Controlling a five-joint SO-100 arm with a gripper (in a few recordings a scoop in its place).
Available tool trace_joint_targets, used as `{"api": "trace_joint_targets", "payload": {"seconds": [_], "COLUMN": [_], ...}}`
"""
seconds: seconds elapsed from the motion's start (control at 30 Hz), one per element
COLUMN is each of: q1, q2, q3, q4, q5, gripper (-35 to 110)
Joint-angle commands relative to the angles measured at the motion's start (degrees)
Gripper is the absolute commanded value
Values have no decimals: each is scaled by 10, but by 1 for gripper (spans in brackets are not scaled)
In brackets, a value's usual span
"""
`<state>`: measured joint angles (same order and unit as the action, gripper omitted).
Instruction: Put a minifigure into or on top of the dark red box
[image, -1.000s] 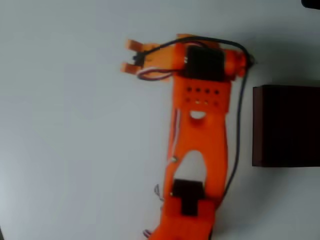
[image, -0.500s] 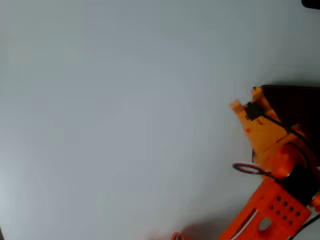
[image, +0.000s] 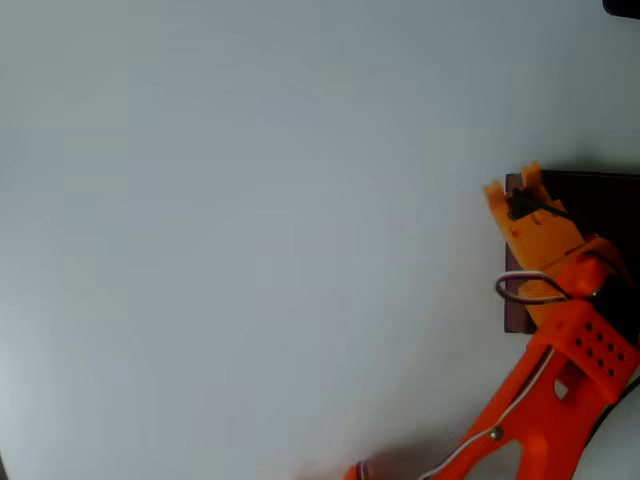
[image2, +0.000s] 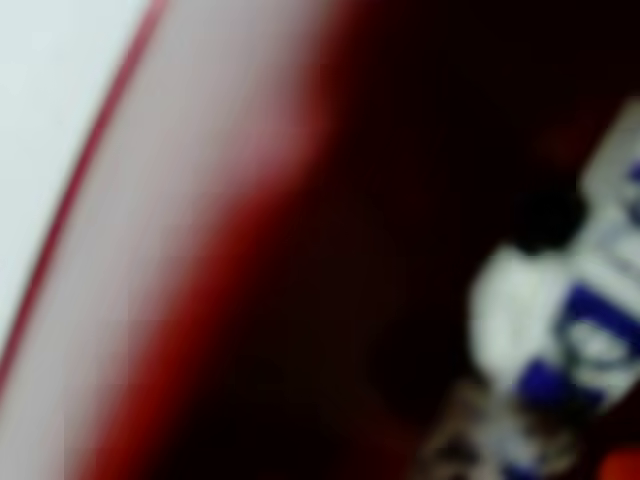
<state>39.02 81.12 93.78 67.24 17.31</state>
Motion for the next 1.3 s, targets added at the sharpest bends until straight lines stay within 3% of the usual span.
{"api": "trace_joint_targets", "payload": {"seconds": [0.0,0.23,0.43,0.73,0.97,1.27], "q1": [-2,-76,-257,-521,-693,-792], "q2": [53,332,590,1014,1108,1142], "q3": [2,135,249,517,621,699], "q4": [8,59,98,119,141,146], "q5": [5,-21,-66,-113,-138,-194], "gripper": [14,9,0,0,0,0]}}
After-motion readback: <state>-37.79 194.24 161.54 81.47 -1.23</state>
